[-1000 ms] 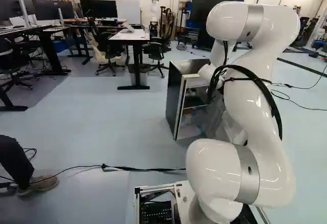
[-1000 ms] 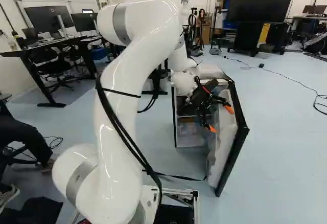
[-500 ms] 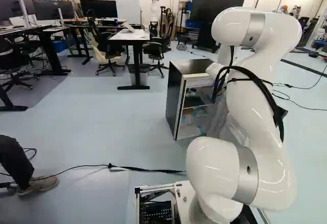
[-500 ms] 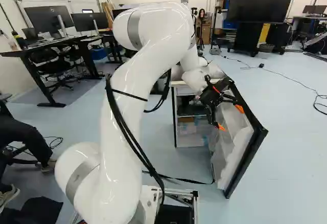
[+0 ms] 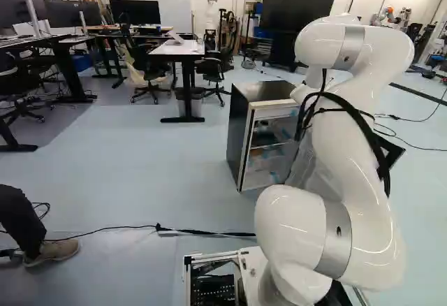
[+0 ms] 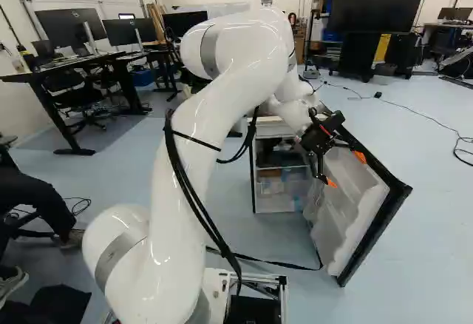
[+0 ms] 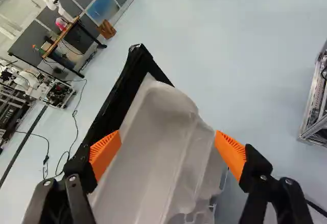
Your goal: Open the fridge door
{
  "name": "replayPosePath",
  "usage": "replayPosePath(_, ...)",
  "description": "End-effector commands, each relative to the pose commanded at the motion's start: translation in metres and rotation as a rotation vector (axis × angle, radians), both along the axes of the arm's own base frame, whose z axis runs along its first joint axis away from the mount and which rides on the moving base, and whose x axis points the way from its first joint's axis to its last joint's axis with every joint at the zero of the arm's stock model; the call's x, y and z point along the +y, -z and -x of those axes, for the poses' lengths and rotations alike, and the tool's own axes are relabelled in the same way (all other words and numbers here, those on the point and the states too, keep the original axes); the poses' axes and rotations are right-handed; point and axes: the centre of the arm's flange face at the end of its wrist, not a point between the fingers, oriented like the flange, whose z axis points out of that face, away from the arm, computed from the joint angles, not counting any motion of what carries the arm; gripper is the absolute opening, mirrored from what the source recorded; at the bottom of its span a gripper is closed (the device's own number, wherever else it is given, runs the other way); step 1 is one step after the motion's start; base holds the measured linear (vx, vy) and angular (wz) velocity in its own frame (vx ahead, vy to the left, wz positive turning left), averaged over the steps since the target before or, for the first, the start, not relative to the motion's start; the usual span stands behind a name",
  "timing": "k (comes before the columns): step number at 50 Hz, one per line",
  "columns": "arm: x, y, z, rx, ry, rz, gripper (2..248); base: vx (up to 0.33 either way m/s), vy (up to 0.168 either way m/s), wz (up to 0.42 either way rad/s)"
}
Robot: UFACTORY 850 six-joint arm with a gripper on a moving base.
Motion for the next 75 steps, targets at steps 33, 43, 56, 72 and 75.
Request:
replayPosePath(33,0.059,-0.004,0.02,0.125,-0.242,0.041,247,0.0,0.0,0.0)
replayPosePath(43,0.078,-0.006,0.024,0.164,-0.342,0.064,247,0.0,0.0,0.0)
replayPosePath(56,0.103,-0.01,0.032,0.211,-0.474,0.095,247,0.0,0.0,0.0)
replayPosePath(72,0.133,-0.014,0.048,0.268,-0.633,0.132,247,0.0,0.0,0.0)
replayPosePath(75,0.137,-0.015,0.052,0.277,-0.661,0.137,247,0.0,0.0,0.0)
